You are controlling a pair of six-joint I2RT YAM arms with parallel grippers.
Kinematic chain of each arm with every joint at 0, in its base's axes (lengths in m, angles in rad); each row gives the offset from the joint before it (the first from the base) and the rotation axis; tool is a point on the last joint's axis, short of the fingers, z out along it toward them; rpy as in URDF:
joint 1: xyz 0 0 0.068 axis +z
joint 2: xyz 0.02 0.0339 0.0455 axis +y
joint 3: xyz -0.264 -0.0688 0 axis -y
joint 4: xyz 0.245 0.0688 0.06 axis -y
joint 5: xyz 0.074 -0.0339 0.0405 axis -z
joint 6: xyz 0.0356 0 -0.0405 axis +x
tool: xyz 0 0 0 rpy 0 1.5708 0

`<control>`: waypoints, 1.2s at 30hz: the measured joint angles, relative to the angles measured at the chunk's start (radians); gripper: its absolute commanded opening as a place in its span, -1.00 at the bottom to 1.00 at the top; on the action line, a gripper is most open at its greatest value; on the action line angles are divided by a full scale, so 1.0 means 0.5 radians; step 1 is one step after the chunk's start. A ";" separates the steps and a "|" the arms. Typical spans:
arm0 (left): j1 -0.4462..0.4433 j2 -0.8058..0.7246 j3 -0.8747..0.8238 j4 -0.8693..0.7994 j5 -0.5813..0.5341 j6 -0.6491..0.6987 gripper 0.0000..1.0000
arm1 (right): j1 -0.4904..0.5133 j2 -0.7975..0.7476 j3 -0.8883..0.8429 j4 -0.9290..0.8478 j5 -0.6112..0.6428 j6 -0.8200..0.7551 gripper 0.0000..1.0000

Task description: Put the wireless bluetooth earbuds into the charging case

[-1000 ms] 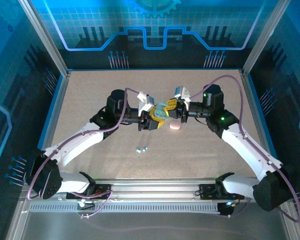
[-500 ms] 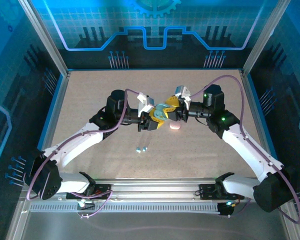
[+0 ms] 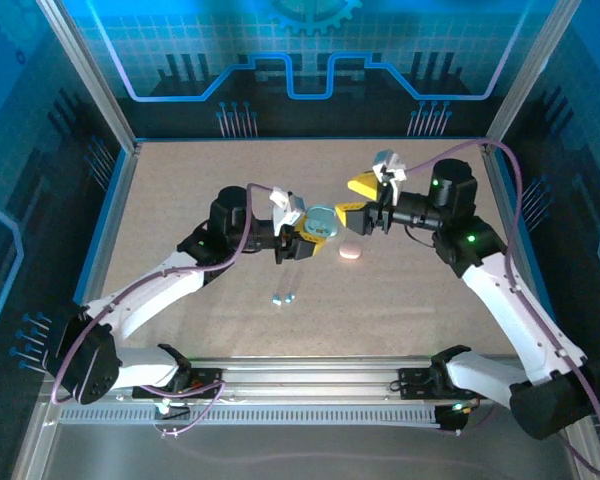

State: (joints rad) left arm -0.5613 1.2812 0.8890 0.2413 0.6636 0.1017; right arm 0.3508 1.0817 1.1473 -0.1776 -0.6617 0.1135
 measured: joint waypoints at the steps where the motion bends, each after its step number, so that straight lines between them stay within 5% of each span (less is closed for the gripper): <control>1: 0.000 -0.007 -0.027 0.041 -0.038 -0.016 -0.35 | -0.012 -0.018 0.050 -0.056 0.064 0.037 0.37; 9: 0.046 -0.121 -0.179 0.312 -0.359 -0.200 -0.39 | -0.211 0.054 0.056 -0.362 0.481 0.402 0.09; 16: 0.153 -0.340 -0.215 0.392 -0.620 -0.311 -0.39 | -0.195 0.578 -0.056 -0.545 0.417 0.617 -0.07; 23: 0.168 -0.494 -0.215 0.401 -0.761 -0.309 -0.38 | 0.208 1.128 -0.007 -0.649 0.410 0.600 -0.13; 36: 0.168 -0.550 -0.215 0.311 -0.813 -0.288 -0.38 | 0.782 2.004 0.797 -0.980 0.420 0.297 -0.13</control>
State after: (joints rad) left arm -0.4774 1.0061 0.7815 0.3965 0.2573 -0.0425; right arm 0.7418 2.0834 1.5455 -0.6674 -0.4519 0.2619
